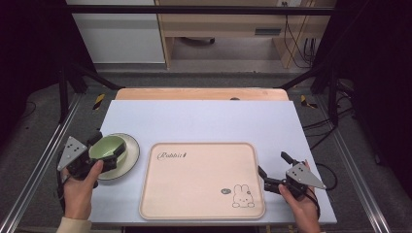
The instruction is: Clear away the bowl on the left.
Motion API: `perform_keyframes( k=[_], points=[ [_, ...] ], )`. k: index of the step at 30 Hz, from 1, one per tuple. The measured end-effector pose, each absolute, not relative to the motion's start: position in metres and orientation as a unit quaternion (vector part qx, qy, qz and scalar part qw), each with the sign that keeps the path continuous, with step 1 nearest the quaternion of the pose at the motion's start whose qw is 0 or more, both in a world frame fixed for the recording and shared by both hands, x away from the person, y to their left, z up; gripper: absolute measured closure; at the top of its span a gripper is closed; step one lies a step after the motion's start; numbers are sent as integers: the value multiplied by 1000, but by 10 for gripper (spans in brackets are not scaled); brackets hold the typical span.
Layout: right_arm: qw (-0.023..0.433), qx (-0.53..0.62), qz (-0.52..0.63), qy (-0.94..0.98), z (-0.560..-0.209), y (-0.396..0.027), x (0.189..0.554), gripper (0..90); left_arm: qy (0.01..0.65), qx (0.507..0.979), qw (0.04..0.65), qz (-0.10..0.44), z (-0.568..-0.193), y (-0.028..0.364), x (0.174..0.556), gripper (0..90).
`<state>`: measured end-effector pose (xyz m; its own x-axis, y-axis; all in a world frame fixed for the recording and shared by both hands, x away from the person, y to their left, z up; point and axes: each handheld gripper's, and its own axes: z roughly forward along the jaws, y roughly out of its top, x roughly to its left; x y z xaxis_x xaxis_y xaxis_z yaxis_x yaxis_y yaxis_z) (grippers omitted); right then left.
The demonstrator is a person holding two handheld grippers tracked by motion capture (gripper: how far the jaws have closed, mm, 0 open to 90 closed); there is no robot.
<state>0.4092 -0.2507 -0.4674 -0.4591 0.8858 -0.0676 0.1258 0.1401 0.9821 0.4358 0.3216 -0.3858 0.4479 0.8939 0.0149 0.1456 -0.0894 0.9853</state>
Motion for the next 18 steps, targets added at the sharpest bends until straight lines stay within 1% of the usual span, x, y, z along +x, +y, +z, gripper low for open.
perform_keyframes(
  k=[1, 4, 6, 7, 10, 16, 18],
  points=[
    [350, 386, 543, 659, -467, -252, 410, 52, 400, 652, 544, 344, -384, 323, 439, 91],
    [355, 386, 539, 659, -468, -253, 410, 52, 412, 646, 541, 348, -379, 327, 450, 89],
    [356, 384, 538, 660, -468, -253, 409, 53, 420, 636, 540, 358, -378, 333, 455, 93],
    [357, 382, 537, 662, -468, -252, 409, 55, 436, 624, 538, 361, -382, 341, 457, 95],
    [355, 380, 536, 665, -468, -251, 409, 59, 451, 621, 533, 356, -386, 350, 458, 97],
    [355, 374, 539, 666, -466, -249, 410, 59, 468, 619, 513, 368, -390, 372, 450, 96],
    [353, 373, 540, 667, -467, -248, 410, 60, 471, 618, 511, 367, -390, 374, 450, 96]
  ],
)
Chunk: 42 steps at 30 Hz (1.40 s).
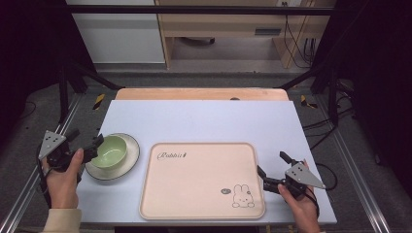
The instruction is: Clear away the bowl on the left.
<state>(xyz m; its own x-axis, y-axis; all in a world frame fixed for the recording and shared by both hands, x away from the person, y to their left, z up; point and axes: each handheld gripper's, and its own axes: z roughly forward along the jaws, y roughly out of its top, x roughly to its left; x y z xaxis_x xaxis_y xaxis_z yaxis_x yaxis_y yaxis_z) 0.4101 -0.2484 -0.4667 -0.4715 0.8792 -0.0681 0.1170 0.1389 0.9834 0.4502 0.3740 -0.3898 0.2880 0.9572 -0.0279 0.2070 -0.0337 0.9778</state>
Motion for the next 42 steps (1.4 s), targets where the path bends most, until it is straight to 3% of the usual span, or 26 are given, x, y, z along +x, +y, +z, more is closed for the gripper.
perform_keyframes(
  k=[15, 23, 42],
  points=[
    [347, 371, 540, 671, -467, -246, 410, 65, 484, 656, 461, 351, -403, 374, 456, 96],
    [348, 371, 539, 671, -467, -247, 410, 73, 513, 643, 439, 361, -405, 381, 453, 86],
    [344, 373, 537, 674, -468, -245, 411, 70, 539, 664, 414, 313, -418, 390, 459, 128]
  ],
)
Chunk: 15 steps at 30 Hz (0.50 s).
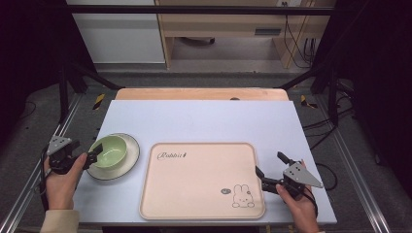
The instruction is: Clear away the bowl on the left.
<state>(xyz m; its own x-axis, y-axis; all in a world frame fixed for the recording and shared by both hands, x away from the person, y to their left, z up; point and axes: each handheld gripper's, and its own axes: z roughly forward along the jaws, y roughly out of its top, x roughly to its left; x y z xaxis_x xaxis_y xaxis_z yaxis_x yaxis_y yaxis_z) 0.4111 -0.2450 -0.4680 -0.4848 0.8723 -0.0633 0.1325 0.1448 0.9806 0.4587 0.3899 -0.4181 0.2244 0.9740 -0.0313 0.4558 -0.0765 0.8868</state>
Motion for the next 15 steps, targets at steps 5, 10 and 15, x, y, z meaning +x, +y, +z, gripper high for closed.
perform_keyframes(
  k=[5, 10, 15],
  points=[
    [344, 374, 534, 675, -468, -245, 412, 70, 553, 664, 408, 295, -422, 392, 461, 188],
    [346, 373, 528, 680, -469, -243, 413, 70, 565, 666, 390, 293, -426, 392, 462, 222],
    [342, 368, 529, 683, -469, -240, 415, 70, 573, 670, 372, 291, -432, 394, 463, 296]
  ],
)
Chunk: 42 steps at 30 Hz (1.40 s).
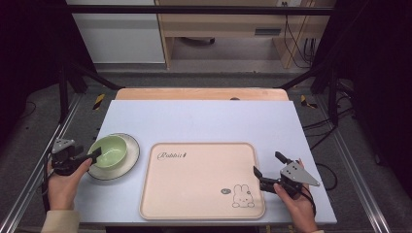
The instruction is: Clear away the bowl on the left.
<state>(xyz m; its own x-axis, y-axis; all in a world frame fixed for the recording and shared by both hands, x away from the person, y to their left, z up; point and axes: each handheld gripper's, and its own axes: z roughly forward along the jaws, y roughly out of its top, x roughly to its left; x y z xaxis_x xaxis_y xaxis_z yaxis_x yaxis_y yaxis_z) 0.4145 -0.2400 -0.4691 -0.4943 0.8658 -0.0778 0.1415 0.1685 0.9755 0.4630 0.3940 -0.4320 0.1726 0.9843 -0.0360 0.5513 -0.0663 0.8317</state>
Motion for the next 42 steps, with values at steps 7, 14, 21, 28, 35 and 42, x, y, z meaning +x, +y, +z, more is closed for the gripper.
perform_keyframes(
  k=[7, 14, 21, 28, 35, 42],
  points=[
    [338, 364, 531, 687, -469, -237, 415, 70, 583, 669, 364, 281, -434, 395, 462, 367],
    [338, 363, 531, 687, -469, -236, 417, 70, 589, 676, 363, 252, -443, 395, 465, 465],
    [337, 364, 529, 688, -469, -236, 417, 70, 598, 673, 359, 246, -445, 391, 469, 510],
    [335, 367, 528, 689, -470, -237, 418, 70, 606, 676, 346, 236, -443, 392, 474, 580],
    [333, 365, 527, 692, -471, -235, 418, 70, 609, 681, 336, 229, -445, 392, 478, 694],
    [333, 368, 524, 692, -471, -236, 419, 70, 611, 685, 324, 229, -442, 391, 480, 767]
  ],
)
